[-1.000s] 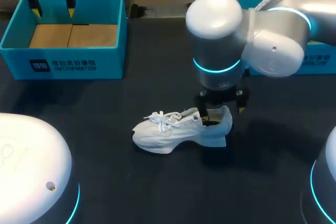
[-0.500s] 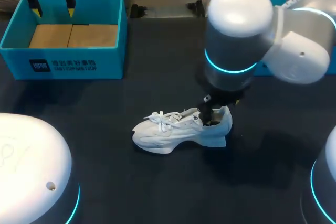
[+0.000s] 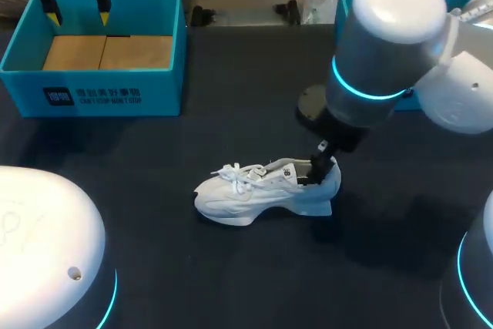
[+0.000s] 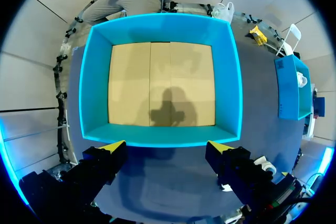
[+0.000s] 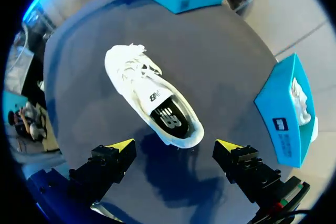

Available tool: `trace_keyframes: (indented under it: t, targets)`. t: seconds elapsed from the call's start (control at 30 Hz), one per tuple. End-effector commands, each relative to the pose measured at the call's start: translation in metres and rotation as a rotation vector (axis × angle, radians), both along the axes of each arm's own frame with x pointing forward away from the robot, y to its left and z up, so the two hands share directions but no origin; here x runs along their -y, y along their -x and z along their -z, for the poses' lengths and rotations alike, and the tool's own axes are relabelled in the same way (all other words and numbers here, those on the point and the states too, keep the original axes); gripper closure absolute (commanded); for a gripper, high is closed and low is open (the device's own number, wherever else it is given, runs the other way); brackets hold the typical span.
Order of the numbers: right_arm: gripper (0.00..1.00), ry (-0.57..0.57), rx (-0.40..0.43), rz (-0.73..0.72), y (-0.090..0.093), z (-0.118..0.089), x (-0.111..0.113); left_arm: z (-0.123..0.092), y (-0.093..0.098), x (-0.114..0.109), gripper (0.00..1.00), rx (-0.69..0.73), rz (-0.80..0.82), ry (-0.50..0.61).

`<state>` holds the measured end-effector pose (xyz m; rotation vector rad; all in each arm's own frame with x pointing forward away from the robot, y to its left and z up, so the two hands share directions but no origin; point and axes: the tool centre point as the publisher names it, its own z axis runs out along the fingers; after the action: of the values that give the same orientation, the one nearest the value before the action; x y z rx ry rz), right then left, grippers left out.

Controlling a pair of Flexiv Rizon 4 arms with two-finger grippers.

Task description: Take the shoe out of the shoebox, open the shoe tongue, remove and reinsert the insole, then place the shoe into the shoebox

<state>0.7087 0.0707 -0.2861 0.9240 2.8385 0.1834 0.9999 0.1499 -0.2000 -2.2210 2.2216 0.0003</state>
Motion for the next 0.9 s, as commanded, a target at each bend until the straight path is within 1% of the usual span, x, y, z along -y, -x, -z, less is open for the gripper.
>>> trace_keyframes:
  t: [0.03, 0.07, 0.1, 0.17, 0.2, 0.33, 0.43, 0.47, 0.5, 0.53, 0.9]
  targets:
    - [0.0, -0.23, 0.065, -0.273, -0.001, 0.001, 0.033, 0.0, 0.0, 0.0, 0.0, 0.0, 0.0, 0.0]
    - [0.0, -0.238, 0.088, -0.306, -0.003, 0.002, 0.038, 0.0, 0.0, 0.0, 0.0, 0.0, 0.0, 0.0]
    - [0.0, -0.271, 0.092, -0.365, -0.004, 0.002, 0.042, 0.0, 0.0, 0.0, 0.0, 0.0, 0.0, 0.0]
    - [0.0, -0.288, 0.094, -0.426, -0.006, 0.003, 0.046, 0.0, 0.0, 0.0, 0.0, 0.0, 0.0, 0.0]
    - [0.0, -0.31, 0.097, -0.488, -0.01, 0.004, 0.051, 0.0, 0.0, 0.0, 0.0, 0.0, 0.0, 0.0]
    - [0.0, -0.406, 0.11, -0.634, -0.017, 0.01, 0.056, 0.0, 0.0, 0.0, 0.0, 0.0, 0.0, 0.0]
    - [0.0, -0.488, 0.137, -0.754, -0.021, 0.019, 0.06, 0.0, 0.0, 0.0, 0.0, 0.0, 0.0, 0.0]
    - [0.0, -0.523, 0.14, -0.782, -0.021, 0.022, 0.062, 0.0, 0.0, 0.0, 0.0, 0.0, 0.0, 0.0]
    - [0.0, -0.552, 0.109, -0.816, -0.02, 0.025, 0.063, 0.0, 0.0, 0.0, 0.0, 0.0, 0.0, 0.0]
    - [0.0, -0.526, 0.045, -0.81, -0.021, 0.03, 0.066, 0.0, 0.0, 0.0, 0.0, 0.0, 0.0, 0.0]
    - [0.0, -0.526, 0.045, -0.81, -0.021, 0.03, 0.066, 0.0, 0.0, 0.0, 0.0, 0.0, 0.0, 0.0]
